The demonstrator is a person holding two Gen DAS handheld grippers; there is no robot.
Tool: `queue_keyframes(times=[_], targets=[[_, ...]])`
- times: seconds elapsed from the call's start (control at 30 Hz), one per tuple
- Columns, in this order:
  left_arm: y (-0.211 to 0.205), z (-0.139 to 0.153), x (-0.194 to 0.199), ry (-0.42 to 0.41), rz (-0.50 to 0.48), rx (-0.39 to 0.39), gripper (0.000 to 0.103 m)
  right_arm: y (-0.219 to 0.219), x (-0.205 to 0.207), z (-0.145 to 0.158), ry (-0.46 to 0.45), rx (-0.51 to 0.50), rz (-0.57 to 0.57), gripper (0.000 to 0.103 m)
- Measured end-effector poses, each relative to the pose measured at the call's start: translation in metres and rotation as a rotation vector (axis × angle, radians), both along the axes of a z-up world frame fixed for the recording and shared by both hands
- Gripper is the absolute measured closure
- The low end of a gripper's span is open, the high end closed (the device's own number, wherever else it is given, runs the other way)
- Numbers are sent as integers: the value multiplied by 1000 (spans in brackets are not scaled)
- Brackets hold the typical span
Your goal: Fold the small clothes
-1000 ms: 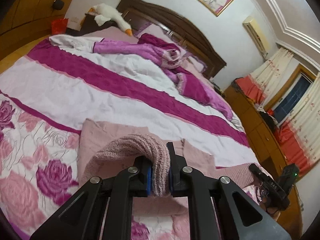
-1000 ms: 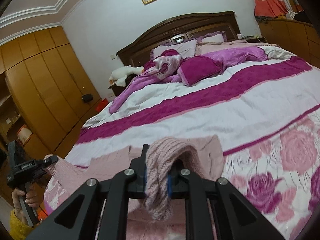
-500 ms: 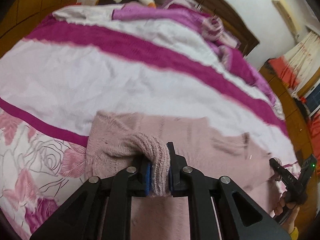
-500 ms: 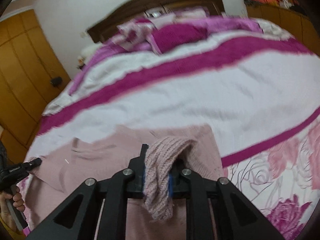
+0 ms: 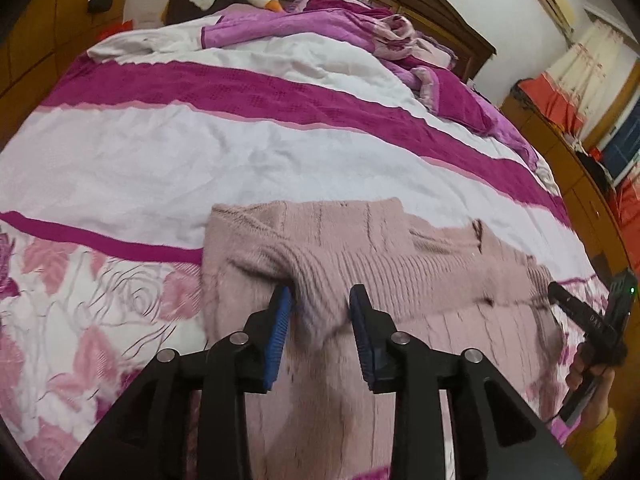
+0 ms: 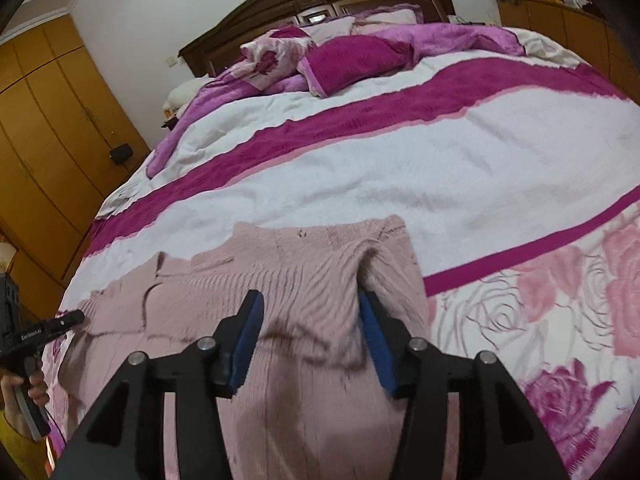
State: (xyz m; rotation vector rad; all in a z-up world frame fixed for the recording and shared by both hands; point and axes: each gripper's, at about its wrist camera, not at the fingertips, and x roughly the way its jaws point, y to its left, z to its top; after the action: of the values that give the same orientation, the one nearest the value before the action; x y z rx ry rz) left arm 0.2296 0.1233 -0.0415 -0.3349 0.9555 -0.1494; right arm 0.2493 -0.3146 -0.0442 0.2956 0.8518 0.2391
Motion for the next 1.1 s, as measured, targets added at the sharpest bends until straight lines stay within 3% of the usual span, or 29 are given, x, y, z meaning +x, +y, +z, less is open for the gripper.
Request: queue_keyframes(times=[0.27,0.33,0.4,0.5,0.77,0.87,0.93,1.03,1.1], targets=[[-13,-2,-33,9,-117,32,95,6,-37,5,9,-152,93,51],[-20,-12,-32,22,-151,48,95,12,-42,3,0,-188,131,60],[-27,-20,-27,32,-160,53,98,19,-40,-2,3,-216,171,83],[-29,-25,-14,15,-151,66,101,26,-28,-9,19,-238,188,86],[-9,-24,41,-19,-35,32,101,30,31,-11,16,-200,106,86],[2,-25,55,-3,18,-20,101,25,53,-15,30,-143,44,85],[5,-24,56,0,28,-37,101,22,62,-19,48,-104,16,81],[4,-21,54,-2,23,2,101,16,64,-20,53,-31,-6,74],[5,-18,51,-7,26,20,101,12,60,-18,41,11,-17,63]])
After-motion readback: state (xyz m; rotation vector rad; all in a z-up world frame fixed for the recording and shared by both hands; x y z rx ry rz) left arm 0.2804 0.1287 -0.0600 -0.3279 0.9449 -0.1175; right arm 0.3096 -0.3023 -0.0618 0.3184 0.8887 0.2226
